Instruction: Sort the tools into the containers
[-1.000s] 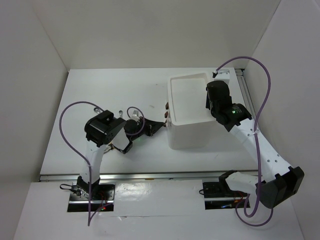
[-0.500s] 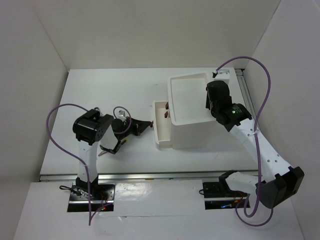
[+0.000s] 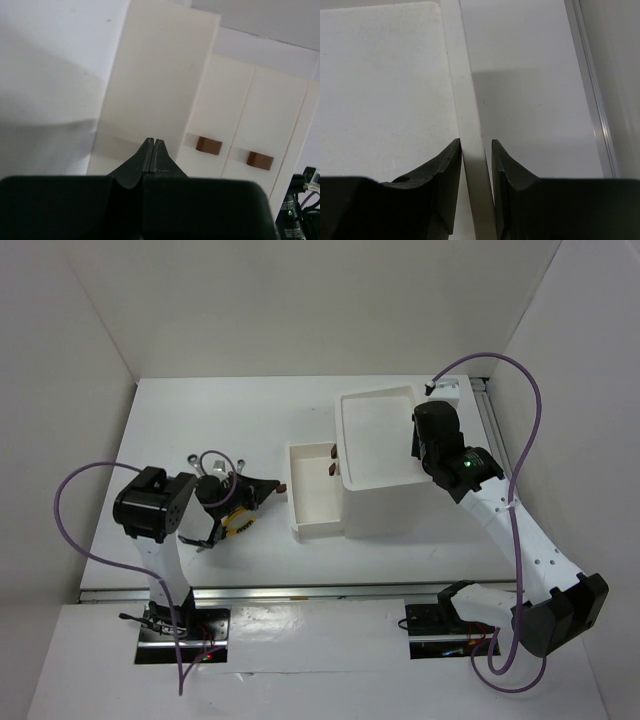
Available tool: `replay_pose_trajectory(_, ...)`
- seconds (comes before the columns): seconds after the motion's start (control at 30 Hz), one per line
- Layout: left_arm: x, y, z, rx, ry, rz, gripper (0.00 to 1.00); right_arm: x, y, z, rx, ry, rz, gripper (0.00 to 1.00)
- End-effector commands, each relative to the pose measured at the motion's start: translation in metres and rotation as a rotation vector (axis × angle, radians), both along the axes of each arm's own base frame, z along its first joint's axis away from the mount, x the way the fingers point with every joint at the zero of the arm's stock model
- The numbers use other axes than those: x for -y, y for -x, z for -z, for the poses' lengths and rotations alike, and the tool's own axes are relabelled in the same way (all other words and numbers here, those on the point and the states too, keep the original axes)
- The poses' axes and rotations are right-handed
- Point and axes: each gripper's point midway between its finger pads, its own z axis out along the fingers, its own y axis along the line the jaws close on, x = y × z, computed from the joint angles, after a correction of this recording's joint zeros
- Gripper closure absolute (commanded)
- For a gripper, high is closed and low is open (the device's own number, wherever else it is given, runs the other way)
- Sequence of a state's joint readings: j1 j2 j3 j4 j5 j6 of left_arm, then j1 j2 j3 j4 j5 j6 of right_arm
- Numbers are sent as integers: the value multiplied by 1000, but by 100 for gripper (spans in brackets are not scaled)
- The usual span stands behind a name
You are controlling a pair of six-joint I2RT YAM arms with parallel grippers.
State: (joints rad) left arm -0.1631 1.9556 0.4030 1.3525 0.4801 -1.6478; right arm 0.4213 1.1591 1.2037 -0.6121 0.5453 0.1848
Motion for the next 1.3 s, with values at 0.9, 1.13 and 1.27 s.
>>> replay_pose_trajectory(0.9,-142,-62,-17,-372,-1332,185,16,10,9,-16,53,-17,36,43)
replay_pose_trajectory(1.13,-142,-45,6,-417,-1365,266,18,10,13,-20,60,-26,28,39)
replay_pose_trajectory(1.27,-129,-34,28,-475,-1361,346,31,12,18,-24,76,-33,28,38)
